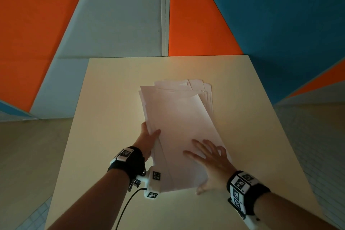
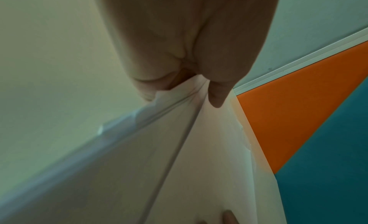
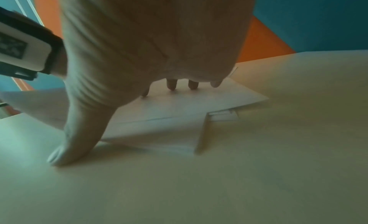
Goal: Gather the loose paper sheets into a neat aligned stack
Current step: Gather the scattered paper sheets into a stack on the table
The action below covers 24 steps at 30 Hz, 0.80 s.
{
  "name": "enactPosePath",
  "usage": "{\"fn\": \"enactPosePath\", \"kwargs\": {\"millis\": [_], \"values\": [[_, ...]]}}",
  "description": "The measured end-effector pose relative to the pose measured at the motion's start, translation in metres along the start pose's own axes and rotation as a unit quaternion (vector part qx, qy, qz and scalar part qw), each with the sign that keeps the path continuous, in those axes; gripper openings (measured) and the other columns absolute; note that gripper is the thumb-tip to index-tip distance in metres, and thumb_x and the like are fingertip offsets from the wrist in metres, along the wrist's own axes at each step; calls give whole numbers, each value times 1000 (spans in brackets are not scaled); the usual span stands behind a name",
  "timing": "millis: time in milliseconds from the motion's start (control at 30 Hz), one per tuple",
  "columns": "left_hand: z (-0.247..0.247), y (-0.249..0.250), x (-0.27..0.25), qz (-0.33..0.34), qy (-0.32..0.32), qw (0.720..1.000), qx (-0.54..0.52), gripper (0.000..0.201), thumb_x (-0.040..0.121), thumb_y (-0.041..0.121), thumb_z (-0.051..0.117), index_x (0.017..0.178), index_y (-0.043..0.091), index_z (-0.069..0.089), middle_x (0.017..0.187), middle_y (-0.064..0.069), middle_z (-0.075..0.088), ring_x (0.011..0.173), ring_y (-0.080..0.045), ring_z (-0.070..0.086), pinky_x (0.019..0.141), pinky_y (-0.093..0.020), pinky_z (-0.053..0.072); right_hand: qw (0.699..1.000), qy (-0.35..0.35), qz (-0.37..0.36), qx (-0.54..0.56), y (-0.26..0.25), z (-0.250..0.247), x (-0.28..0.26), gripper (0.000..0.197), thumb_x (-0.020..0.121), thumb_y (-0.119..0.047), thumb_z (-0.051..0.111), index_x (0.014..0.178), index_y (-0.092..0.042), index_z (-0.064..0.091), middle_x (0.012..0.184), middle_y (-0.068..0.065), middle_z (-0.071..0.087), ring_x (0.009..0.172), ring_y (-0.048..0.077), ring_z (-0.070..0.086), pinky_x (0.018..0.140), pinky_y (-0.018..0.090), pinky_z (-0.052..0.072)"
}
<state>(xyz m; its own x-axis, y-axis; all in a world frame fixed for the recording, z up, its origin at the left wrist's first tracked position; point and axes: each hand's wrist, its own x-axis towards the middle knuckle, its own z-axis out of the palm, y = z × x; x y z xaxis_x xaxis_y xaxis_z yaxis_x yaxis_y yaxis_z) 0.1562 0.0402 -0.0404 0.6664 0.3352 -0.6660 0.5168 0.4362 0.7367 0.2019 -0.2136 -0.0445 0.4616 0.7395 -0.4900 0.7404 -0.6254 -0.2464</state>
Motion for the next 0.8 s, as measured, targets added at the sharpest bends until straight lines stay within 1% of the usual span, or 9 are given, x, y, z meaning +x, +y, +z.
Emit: {"fn": "enactPosePath", "kwargs": {"millis": [133,300,433,533,600,667,700,767,800], "values": [[0,-1,-3,1,-9,1000,4,48,96,10,51,135,30,32,116,-6,56,100,-28,60,92,-54,52,1000,14,10,-21,-6,-11,15,116,55,-79,68,148,-53,2,165,-6,-15,149,29,-6,113,56,10],[-1,-2,-7,4,-2,999,41,52,94,9,53,138,23,30,120,-11,56,115,-38,57,97,-58,48,999,40,21,-28,-13,-14,32,105,59,-81,59,148,-48,13,166,-4,0,148,33,6,110,56,12],[-2,-4,-8,7,-6,999,49,50,92,6,56,134,23,33,121,-14,57,116,-39,56,98,-58,48,997,66,3,-33,-15,-11,33,97,61,-78,59,145,-42,28,164,-4,18,144,34,24,105,56,21],[-5,-2,-8,7,-15,998,58,52,90,0,54,129,28,34,118,-12,58,113,-39,57,95,-59,49,999,49,-8,1,-14,-24,33,99,60,-80,58,146,-42,28,162,-10,20,143,26,21,105,50,19],[-9,1,-5,6,-19,998,64,54,89,-3,52,130,27,34,121,-16,58,111,-41,58,93,-60,50,996,71,4,59,-6,-46,39,89,68,-76,58,145,-39,34,156,-13,29,140,21,26,105,45,23],[-14,3,-1,6,-19,998,64,55,86,-7,52,129,23,36,116,-19,61,105,-42,61,92,-59,50,985,133,55,93,14,-69,56,68,82,-62,58,141,-30,44,149,-6,42,133,25,38,101,43,33],[-16,5,0,7,-19,998,66,56,82,-9,54,128,20,38,111,-19,63,100,-40,63,91,-58,52,978,153,102,101,27,-79,68,59,87,-52,58,137,-25,47,144,0,47,129,29,44,98,44,39],[-19,9,4,8,-24,997,74,60,72,-7,56,125,15,40,103,-18,65,90,-36,64,86,-52,54,950,170,216,145,55,-98,94,46,86,-37,57,126,-14,51,131,12,55,115,36,54,91,43,49],[-19,10,6,10,-26,997,77,59,71,-7,57,124,14,40,103,-17,64,88,-34,64,85,-50,55,932,165,266,181,66,-107,106,45,85,-31,55,125,-10,51,129,16,55,113,37,56,91,43,51]]}}
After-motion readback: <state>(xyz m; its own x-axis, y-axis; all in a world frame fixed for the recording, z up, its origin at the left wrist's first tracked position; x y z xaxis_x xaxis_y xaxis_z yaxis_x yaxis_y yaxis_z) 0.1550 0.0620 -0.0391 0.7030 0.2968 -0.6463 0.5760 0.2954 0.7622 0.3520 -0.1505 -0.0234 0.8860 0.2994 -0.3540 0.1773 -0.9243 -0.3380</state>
